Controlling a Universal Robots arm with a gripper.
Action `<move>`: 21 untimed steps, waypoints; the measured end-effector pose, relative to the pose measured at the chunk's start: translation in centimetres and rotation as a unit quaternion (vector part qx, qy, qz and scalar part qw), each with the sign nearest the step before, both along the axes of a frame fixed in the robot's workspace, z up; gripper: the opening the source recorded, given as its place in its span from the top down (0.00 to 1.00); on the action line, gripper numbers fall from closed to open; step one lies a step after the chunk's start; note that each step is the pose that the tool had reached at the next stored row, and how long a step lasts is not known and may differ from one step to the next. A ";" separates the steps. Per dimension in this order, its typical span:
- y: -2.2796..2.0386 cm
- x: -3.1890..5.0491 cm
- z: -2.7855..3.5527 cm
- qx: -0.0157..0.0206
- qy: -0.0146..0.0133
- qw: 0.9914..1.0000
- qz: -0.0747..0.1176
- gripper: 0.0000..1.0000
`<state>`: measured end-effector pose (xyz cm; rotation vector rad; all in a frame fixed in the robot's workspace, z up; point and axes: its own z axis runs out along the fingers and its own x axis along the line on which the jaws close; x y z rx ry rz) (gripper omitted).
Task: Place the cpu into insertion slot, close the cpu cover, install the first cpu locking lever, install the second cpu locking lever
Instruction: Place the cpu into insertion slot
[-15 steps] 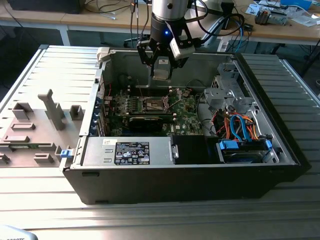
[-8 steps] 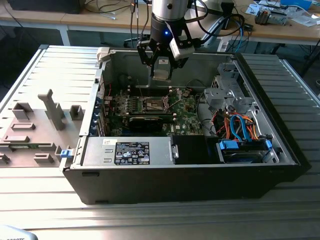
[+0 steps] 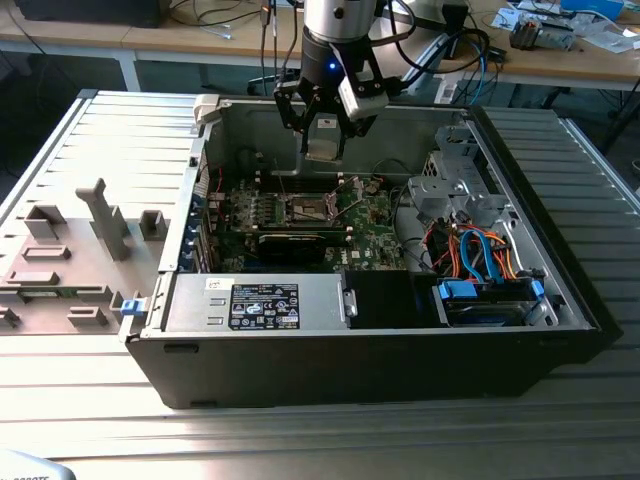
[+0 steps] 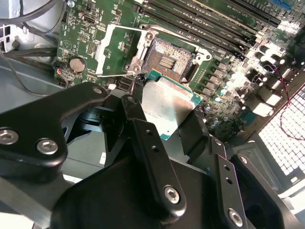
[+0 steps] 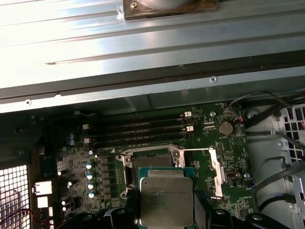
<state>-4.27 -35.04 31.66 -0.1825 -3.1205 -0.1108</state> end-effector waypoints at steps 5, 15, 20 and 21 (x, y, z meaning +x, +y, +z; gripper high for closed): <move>0.00 0.00 -0.03 0.000 0.000 1.000 -0.004 0.45; 0.00 0.00 -0.11 -0.002 0.000 1.000 -0.016 0.45; 0.00 0.00 -0.16 -0.003 0.000 1.000 -0.021 0.45; 0.00 0.00 -0.17 -0.003 0.000 1.000 -0.022 0.45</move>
